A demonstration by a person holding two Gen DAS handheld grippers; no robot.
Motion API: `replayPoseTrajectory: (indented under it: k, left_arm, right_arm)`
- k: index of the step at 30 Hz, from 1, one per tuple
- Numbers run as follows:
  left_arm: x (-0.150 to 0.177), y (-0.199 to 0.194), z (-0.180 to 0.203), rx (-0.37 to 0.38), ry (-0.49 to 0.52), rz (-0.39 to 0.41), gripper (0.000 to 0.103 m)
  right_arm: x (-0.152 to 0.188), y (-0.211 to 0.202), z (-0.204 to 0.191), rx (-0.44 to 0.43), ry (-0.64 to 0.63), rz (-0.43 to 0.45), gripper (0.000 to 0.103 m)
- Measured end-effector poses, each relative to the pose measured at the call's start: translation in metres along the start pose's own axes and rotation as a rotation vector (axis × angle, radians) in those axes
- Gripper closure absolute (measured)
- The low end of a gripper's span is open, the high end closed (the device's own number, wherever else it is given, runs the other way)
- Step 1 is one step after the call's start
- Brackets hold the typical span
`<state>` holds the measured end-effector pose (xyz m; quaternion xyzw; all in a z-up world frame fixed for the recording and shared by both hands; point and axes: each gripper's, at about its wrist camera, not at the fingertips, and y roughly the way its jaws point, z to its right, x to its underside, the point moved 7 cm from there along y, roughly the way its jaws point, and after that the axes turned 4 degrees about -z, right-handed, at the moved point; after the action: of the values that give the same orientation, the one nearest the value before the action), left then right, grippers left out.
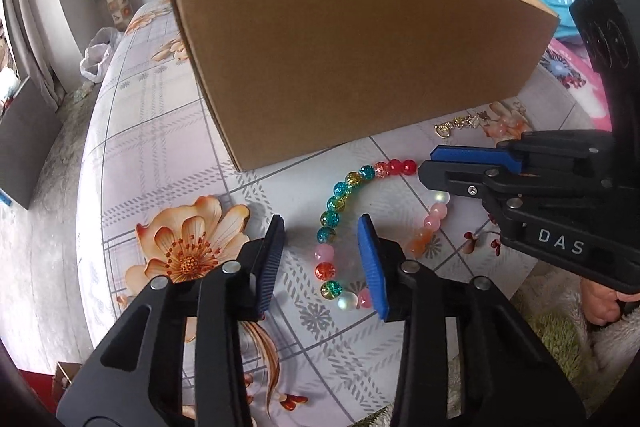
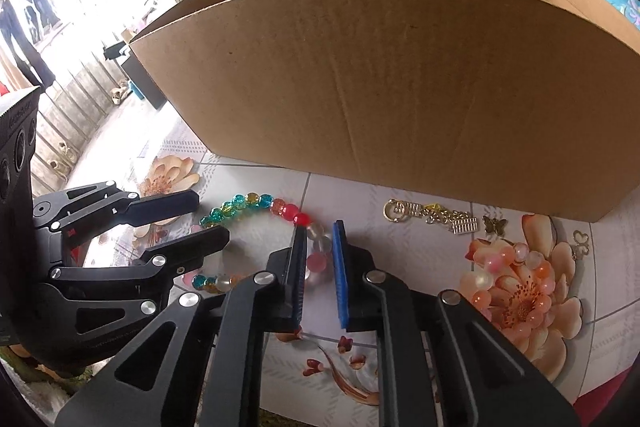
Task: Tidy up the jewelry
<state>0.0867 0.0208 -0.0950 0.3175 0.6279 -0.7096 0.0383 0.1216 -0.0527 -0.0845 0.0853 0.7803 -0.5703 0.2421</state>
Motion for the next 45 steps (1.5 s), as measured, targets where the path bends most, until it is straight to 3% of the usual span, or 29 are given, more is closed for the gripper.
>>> replayPoseTrajectory:
  k: [2, 11, 31, 45]
  left_arm:
    - [-0.001, -0.001, 0.003, 0.006, 0.029, -0.010, 0.076]
    - [-0.009, 0.002, 0.004, 0.001, 0.021, -0.032, 0.092]
    - [-0.039, 0.008, -0.017, 0.022, -0.021, -0.058, 0.093]
    - [-0.027, 0.007, -0.017, 0.064, -0.025, -0.055, 0.095]
  right_arm:
    - [-0.001, 0.001, -0.002, -0.003, -0.002, -0.007, 0.090]
    - [0.003, 0.003, -0.004, 0.006, -0.018, -0.005, 0.090]
    - [-0.003, 0.005, -0.002, 0.025, -0.041, -0.012, 0.091]
    - [-0.005, -0.005, 0.002, 0.014, -0.015, 0.013, 0.093]
